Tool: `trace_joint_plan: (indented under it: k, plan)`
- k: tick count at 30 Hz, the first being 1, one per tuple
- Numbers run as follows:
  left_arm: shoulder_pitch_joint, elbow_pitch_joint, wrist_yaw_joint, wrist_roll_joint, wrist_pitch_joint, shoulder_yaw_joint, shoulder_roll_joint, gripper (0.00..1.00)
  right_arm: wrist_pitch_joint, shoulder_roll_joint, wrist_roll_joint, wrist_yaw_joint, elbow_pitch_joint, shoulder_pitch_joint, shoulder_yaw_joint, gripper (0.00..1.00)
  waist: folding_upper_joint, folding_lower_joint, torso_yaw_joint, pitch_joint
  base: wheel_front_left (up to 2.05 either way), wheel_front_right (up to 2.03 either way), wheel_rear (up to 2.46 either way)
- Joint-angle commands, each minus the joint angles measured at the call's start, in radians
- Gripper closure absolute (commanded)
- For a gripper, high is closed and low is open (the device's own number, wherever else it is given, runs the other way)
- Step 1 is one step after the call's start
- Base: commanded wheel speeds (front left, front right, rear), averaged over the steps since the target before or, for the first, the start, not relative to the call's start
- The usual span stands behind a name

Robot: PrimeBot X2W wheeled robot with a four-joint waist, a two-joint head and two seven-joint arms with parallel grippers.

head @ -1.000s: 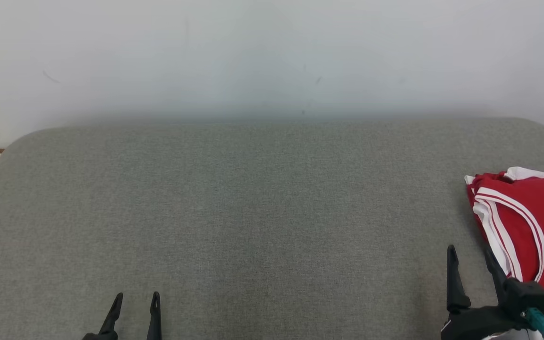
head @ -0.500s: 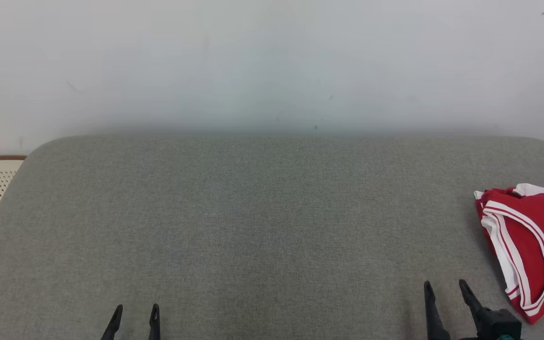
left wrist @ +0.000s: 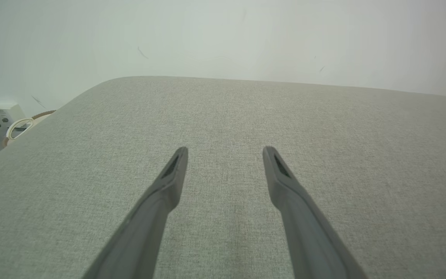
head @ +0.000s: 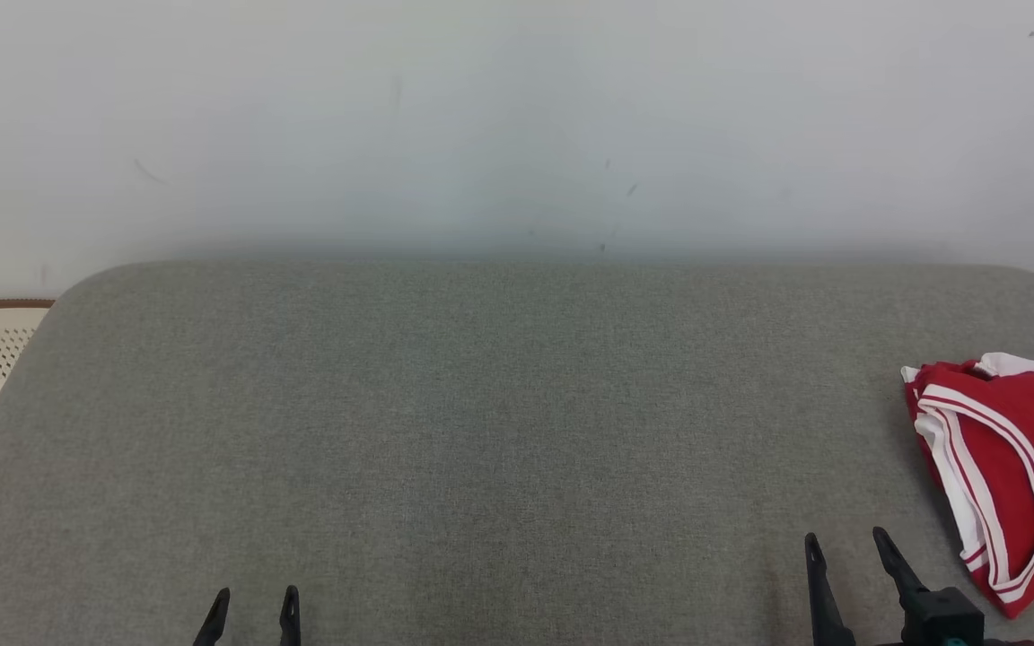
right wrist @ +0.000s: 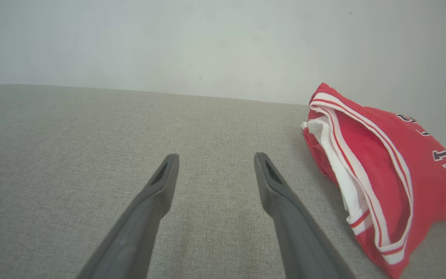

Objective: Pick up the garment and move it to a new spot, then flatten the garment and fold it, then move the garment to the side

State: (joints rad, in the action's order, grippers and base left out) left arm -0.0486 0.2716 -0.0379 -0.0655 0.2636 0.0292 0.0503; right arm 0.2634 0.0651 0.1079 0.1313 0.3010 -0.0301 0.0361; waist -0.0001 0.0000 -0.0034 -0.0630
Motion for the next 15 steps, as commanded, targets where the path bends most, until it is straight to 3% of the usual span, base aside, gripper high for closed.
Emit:
trace_joint_plan:
  k: [1,15]
  plan:
    - [-0.001,0.001,-0.001,-0.004,0.001,-0.004,0.001,0.00,0.001,-0.001,0.011,-0.001,-0.008,0.004,-0.002,0.00,0.0001,0.0000,-0.001,0.000,0.00,0.00,0.00]
    - [-0.005,0.009,0.001,-0.009,0.000,0.005,0.000,0.00,0.000,-0.008,0.016,0.000,-0.041,-0.002,-0.021,0.00,0.0000,0.0000,-0.004,0.008,0.00,0.00,0.00]
